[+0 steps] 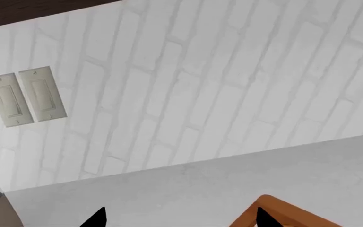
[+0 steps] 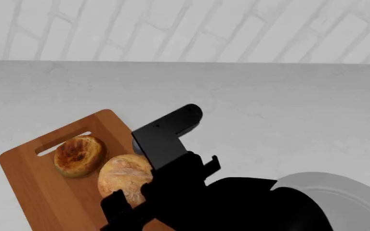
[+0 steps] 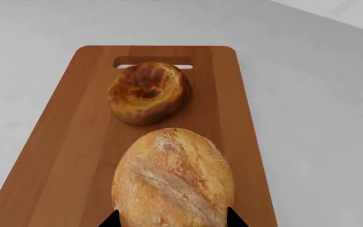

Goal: Place all breads on the cutting board.

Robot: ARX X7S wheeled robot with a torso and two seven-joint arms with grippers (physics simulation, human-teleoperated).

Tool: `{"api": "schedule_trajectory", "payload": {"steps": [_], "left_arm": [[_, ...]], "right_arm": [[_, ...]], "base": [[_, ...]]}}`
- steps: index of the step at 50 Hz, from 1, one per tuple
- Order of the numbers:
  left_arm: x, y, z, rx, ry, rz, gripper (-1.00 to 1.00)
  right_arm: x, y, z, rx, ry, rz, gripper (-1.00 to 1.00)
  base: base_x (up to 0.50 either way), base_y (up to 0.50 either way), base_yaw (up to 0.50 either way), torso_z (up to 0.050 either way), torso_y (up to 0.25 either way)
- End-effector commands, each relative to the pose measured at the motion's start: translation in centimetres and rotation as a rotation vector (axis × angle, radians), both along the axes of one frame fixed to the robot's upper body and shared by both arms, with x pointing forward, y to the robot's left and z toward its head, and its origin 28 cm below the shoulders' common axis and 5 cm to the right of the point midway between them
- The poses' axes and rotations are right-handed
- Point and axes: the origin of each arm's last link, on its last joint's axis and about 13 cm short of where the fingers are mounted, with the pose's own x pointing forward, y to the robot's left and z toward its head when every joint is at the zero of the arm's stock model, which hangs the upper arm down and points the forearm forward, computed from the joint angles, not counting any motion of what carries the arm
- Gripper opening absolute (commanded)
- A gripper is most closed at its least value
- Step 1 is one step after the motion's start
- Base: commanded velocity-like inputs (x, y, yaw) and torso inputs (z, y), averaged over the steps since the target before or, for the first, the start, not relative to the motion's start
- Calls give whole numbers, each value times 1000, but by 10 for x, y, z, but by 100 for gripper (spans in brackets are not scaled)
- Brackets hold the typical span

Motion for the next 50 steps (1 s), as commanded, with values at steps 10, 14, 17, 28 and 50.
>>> {"api": "schedule_trajectory", "payload": {"steps": [10,14,17,28,50], "left_arm": [[-1,0,-1,0,2,2,100],[1,0,-2,-7,7,-4,100],[3,-1,-1,-7,9,-7,100],[6,-3,-2,-5,15,-20,100],[1,-5,-1,-13,-4,-38,100]], "right_arm": [[11,6,-14,-50,38,-38,-100],[1,5,-5,-48,25,-1,100],[-7,3,1,-34,15,10,100],[-42,-10,34,36,-135,2,100],[-132,-38,49,104,-371,-92,100]], "base": [[1,0,1,0,0],[0,0,0,0,0],[0,0,0,0,0],[0,0,0,0,0],[0,0,0,0,0]]}}
